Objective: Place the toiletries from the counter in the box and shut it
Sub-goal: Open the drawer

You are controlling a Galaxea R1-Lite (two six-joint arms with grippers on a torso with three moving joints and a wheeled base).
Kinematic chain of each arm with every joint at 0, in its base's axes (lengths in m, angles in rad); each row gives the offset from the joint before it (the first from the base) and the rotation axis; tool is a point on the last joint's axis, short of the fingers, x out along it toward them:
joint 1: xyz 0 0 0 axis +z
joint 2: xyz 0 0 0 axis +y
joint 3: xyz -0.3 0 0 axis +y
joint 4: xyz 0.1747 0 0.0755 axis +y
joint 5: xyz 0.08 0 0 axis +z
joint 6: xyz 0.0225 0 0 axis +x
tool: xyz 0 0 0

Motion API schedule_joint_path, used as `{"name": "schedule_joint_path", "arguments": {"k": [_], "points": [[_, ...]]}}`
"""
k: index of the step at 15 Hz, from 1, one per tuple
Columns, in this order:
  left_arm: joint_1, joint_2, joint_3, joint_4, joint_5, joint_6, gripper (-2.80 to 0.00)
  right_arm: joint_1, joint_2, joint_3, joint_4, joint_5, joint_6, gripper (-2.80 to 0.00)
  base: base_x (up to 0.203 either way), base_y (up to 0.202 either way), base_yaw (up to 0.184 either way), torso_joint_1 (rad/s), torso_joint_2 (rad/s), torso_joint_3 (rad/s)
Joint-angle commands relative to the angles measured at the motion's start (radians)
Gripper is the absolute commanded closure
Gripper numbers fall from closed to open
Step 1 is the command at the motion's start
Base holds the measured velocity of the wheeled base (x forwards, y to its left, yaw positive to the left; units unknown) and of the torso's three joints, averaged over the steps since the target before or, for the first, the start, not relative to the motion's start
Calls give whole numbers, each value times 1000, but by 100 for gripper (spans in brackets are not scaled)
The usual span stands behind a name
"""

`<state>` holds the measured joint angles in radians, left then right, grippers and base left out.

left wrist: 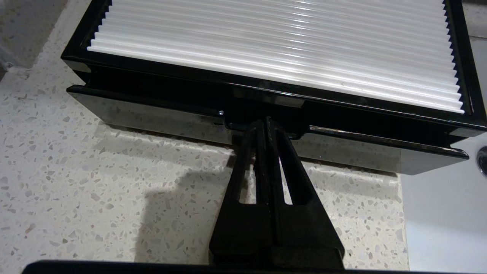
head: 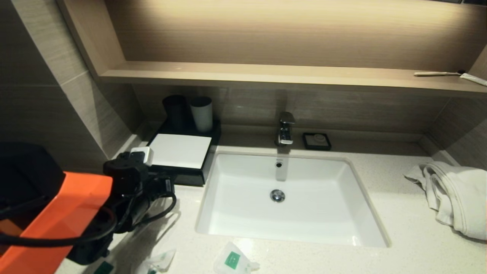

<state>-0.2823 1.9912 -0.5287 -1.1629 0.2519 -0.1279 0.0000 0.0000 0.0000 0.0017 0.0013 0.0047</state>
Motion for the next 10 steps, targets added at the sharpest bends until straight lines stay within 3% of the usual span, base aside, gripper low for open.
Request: {"name": "schedule_joint_path", "arguments": {"k": [1,10], "points": [[0,24,13,-39,3,0,0,0,0,0,0,0,0,0,0,0,0,0,0,0],[-8,32,39,-89,3,5,0,0,0,0,0,0,0,0,0,0,0,0,0,0]]}}
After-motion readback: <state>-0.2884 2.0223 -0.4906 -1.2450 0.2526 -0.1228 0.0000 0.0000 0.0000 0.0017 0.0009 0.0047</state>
